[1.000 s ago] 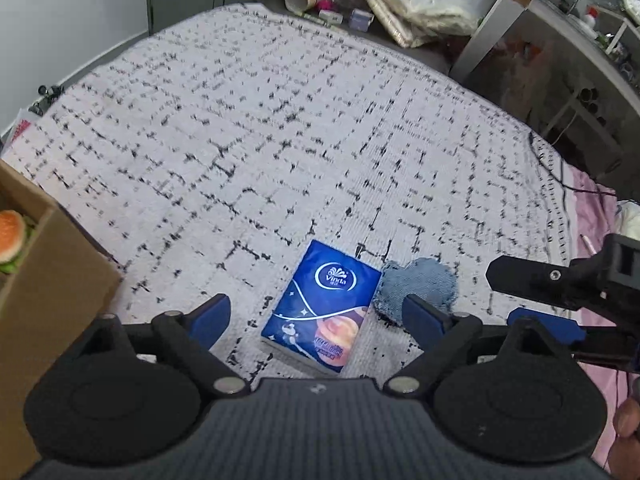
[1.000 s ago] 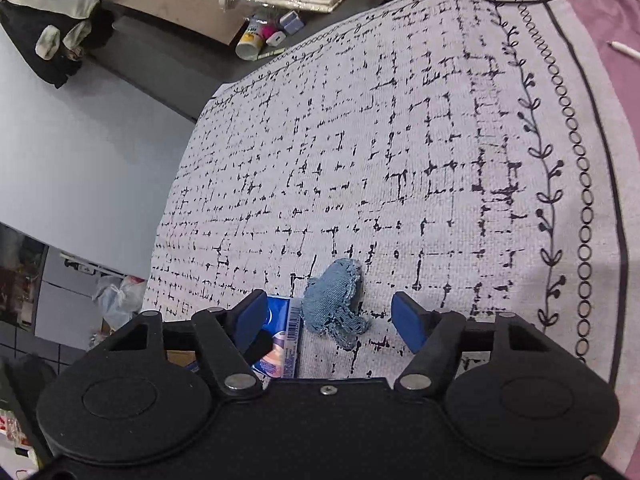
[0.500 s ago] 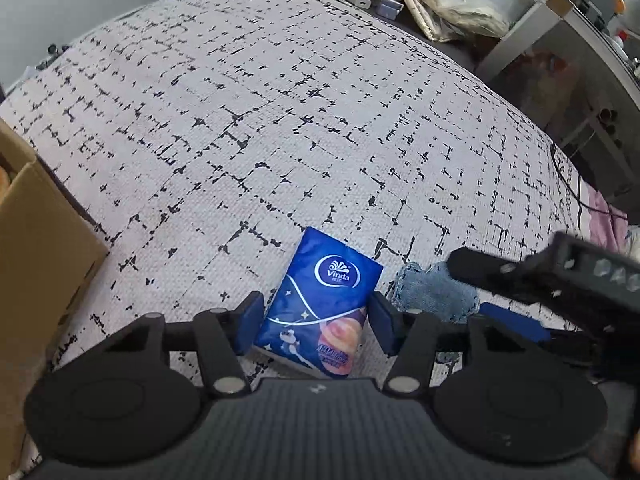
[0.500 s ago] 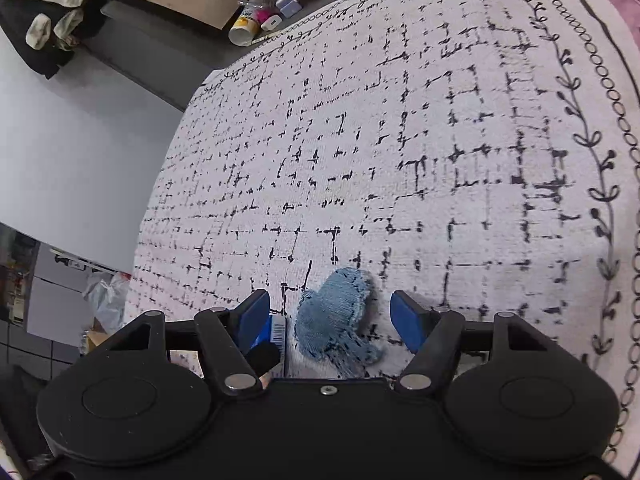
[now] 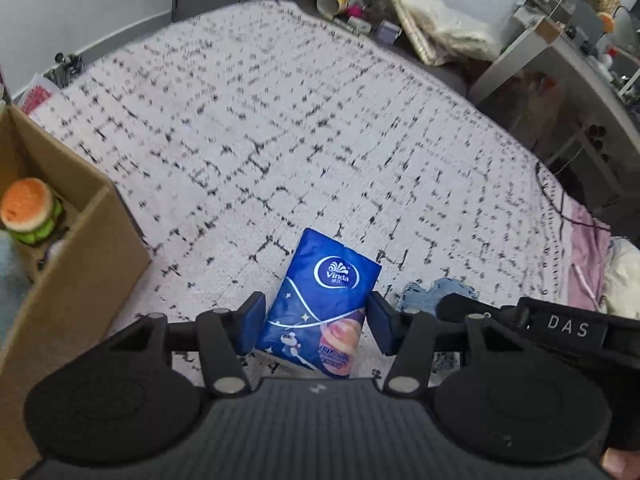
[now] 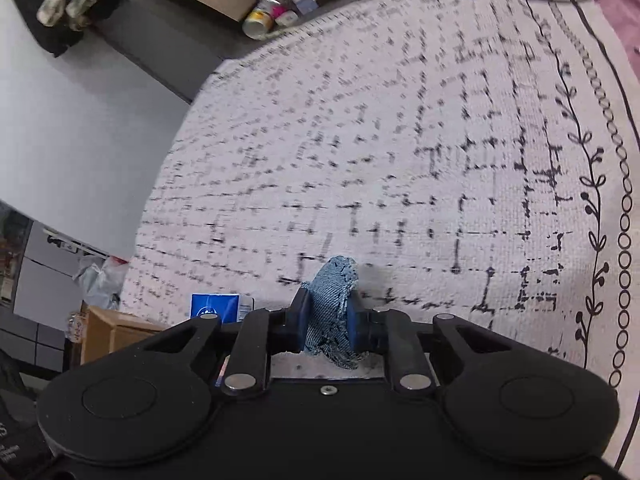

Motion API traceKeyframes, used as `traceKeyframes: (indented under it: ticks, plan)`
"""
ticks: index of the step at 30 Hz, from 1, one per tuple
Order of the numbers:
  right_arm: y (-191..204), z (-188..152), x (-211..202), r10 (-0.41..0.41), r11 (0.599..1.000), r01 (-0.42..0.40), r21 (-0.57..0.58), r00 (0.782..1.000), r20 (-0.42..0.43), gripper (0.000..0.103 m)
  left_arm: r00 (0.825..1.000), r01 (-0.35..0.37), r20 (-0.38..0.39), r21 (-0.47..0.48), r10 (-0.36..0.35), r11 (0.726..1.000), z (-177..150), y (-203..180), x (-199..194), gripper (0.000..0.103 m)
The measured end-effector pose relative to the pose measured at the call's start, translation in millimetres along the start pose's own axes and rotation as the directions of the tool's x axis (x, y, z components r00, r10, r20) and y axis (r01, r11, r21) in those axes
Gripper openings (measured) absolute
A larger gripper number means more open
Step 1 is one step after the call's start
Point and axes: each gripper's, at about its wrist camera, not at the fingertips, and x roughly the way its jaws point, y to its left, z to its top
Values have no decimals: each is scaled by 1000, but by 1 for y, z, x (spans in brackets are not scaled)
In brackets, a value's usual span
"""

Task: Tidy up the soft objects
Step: 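Grasp the blue Vinda tissue pack with the left tool while the right tool grasps the blue-grey cloth, then carry the tissue pack with the left tool while the right tool carries the cloth to the box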

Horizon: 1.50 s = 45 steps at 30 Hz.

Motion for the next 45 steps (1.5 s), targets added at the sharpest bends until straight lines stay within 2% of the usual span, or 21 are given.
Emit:
traceKeyframes:
  ticks: [15, 28, 33, 37, 45]
  plan:
    - [38, -29, -71, 37, 996, -26, -82, 990, 137, 19, 994, -12, 107, 10, 11, 1000, -6, 20, -89, 54]
    - [71, -54, -100, 88, 983, -56, -173, 980, 181, 19, 980, -46, 192, -20, 49, 999, -12, 47, -155, 54]
    - [78, -62, -109, 111, 980, -74, -183, 974, 198, 19, 977, -57, 204, -35, 63, 998, -17, 57, -171, 54]
    - [77, -69, -116, 126, 984, -94, -149, 967, 220, 19, 975, -66, 208, -48, 75, 997, -20, 64, -177, 54]
    - [81, -81, -133, 139, 984, -102, -145, 951, 277, 19, 973, -60, 219, -43, 68, 997, -24, 70, -190, 54]
